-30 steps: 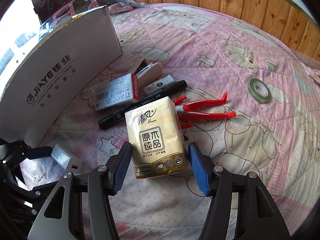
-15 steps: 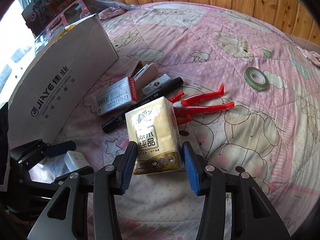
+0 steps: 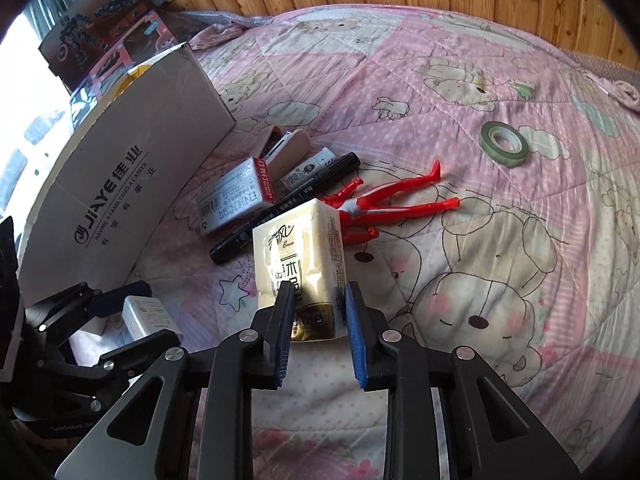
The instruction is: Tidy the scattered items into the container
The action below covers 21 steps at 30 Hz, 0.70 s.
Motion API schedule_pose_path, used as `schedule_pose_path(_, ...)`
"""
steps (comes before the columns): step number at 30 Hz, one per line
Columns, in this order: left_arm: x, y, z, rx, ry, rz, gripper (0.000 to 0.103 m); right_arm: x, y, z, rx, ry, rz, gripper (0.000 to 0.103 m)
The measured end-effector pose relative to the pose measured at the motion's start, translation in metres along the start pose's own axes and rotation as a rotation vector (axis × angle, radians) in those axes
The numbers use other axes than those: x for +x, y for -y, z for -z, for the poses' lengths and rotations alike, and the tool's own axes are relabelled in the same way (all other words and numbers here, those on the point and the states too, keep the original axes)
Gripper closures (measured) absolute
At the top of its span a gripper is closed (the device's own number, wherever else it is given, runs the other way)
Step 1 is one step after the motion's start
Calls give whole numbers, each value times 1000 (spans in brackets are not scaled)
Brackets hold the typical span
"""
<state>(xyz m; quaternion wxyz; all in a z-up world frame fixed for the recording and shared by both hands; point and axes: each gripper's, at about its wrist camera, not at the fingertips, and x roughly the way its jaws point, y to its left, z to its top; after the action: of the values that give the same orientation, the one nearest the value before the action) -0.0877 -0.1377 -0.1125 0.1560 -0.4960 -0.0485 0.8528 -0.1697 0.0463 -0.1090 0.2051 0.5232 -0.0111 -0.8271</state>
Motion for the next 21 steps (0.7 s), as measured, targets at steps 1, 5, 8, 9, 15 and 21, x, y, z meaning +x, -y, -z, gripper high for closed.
schedule_pose_path(1, 3, 2, 0, 6, -5, -6, 42, 0, 1, 1, 6, 4, 4, 76)
schedule_pose_path(5, 12, 3, 2, 19, -48, -54, 42, -2, 6, 4, 24, 13, 7, 53)
schedule_pose_path(8, 18, 3, 4, 17, -54, -55, 42, -1, 4, 2, 14, 25, 1, 48)
schedule_pose_path(9, 19, 4, 5, 22, -54, -57, 42, 1, 2, 1, 8, 26, -7, 45)
schedule_pose_path(15, 24, 9, 8, 82, -29, -77, 42, 33, -22, 4, -87, -13, 53, 43)
schedule_pose_path(21, 17, 2, 9, 61, -27, -28, 59, 19, -8, 6, -9, -13, 39, 52)
